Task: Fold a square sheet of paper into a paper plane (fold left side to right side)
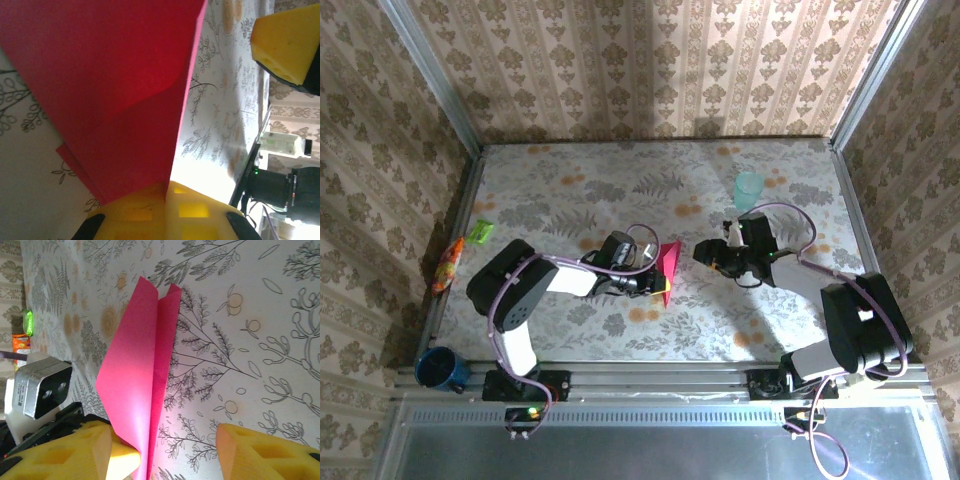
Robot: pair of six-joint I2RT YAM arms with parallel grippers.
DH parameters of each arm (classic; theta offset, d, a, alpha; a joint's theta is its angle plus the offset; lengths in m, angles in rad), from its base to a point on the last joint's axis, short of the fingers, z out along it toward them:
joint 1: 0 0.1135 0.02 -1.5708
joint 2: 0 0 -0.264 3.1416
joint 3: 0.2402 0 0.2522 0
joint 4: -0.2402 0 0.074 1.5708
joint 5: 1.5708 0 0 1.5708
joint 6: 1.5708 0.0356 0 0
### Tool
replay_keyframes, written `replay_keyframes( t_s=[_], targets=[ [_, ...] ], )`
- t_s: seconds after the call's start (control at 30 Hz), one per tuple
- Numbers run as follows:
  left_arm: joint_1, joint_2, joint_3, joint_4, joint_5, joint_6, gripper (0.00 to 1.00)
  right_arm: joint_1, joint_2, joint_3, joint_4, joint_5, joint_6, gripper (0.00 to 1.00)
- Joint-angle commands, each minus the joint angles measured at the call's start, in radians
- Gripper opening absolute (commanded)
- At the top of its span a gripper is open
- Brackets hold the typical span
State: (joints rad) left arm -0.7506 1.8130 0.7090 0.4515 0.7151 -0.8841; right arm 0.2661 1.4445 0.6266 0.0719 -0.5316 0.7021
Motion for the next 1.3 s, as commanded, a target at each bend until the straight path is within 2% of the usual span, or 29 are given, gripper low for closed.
replay_keyframes(
  t_s=[0.0, 0.27, 0.7, 1.27],
  targets=[
    [0.011, 0.028, -0.002, 0.118, 0.06, -0.052, 0.0, 0.018, 0.015, -0.009, 0.05, -0.024, 0.001, 0.59],
    [0.019, 0.084, -0.043, 0.315, 0.069, -0.15, 0.0, 0.078, 0.081, 0.006, 0.148, -0.031, 0.07, 0.58],
    [0.027, 0.105, -0.092, 0.42, 0.066, -0.194, 0.0, 0.116, 0.218, 0.075, 0.248, -0.018, 0.13, 0.54],
    [0.027, 0.132, -0.097, 0.467, 0.068, -0.226, 0.0, 0.125, 0.313, 0.128, 0.252, -0.005, 0.128, 0.52]
  ],
)
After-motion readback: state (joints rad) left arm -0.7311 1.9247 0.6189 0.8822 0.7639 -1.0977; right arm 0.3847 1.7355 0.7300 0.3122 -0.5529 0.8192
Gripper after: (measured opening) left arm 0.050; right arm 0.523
